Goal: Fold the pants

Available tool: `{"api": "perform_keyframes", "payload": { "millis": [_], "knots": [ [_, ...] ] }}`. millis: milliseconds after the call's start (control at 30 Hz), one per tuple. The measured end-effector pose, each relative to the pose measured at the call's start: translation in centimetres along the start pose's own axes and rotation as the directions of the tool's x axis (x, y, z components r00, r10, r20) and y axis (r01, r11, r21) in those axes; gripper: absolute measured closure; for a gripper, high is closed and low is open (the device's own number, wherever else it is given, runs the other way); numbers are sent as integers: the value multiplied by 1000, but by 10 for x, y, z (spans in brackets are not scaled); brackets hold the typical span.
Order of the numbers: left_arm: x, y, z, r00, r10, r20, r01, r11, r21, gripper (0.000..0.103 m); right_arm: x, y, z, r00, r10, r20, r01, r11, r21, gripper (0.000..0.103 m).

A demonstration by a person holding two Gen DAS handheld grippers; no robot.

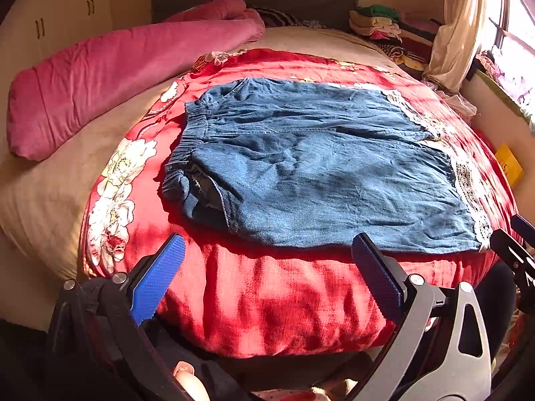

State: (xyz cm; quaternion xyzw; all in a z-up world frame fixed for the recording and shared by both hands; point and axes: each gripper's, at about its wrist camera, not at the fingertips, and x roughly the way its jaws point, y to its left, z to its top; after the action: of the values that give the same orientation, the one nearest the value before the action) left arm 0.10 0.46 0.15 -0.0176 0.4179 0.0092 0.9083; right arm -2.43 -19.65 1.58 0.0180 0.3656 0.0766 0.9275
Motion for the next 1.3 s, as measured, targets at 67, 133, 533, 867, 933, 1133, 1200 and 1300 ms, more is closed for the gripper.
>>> {"api": "perform_keyframes", "payload": {
  "millis": [67, 133, 533, 867, 933, 1133, 1200, 1300],
  "knots": [
    [0, 0, 0, 1000, -1, 1, 1, 1000, -2, 9, 0, 1, 0, 1000, 1, -1, -1, 1000, -1, 4],
    [0, 0, 0, 1000, 1, 0, -1, 1000, -2, 9, 1, 1, 0, 1000, 0, -2, 0, 1000, -3, 4],
    [0, 0, 0, 1000, 3, 3, -3, 1000, 0, 9, 4, 5, 3, 1000, 3, -5, -3, 1000, -13, 4],
    [7, 1, 2, 1000, 10, -9, -10, 1000, -6, 9, 10, 8, 10, 1000, 18, -12, -18, 1000, -24, 4],
    [9, 3, 2, 1000, 11, -11, -11, 1000, -9, 9, 13, 9, 13, 1000, 23, -15, -23, 999, -28, 4],
    [15, 9, 6, 1000, 18, -22, -18, 1000, -18, 9, 25, 10, 24, 998, 47, -32, -48, 999, -25, 4],
    [18, 11, 9, 999, 18, -26, -18, 1000, -21, 9, 30, 11, 30, 998, 51, -40, -53, 998, -28, 4],
    [22, 15, 17, 999, 20, -25, -21, 999, -27, 9, 37, 15, 40, 997, 68, -45, -70, 997, -38, 4]
  ]
}}
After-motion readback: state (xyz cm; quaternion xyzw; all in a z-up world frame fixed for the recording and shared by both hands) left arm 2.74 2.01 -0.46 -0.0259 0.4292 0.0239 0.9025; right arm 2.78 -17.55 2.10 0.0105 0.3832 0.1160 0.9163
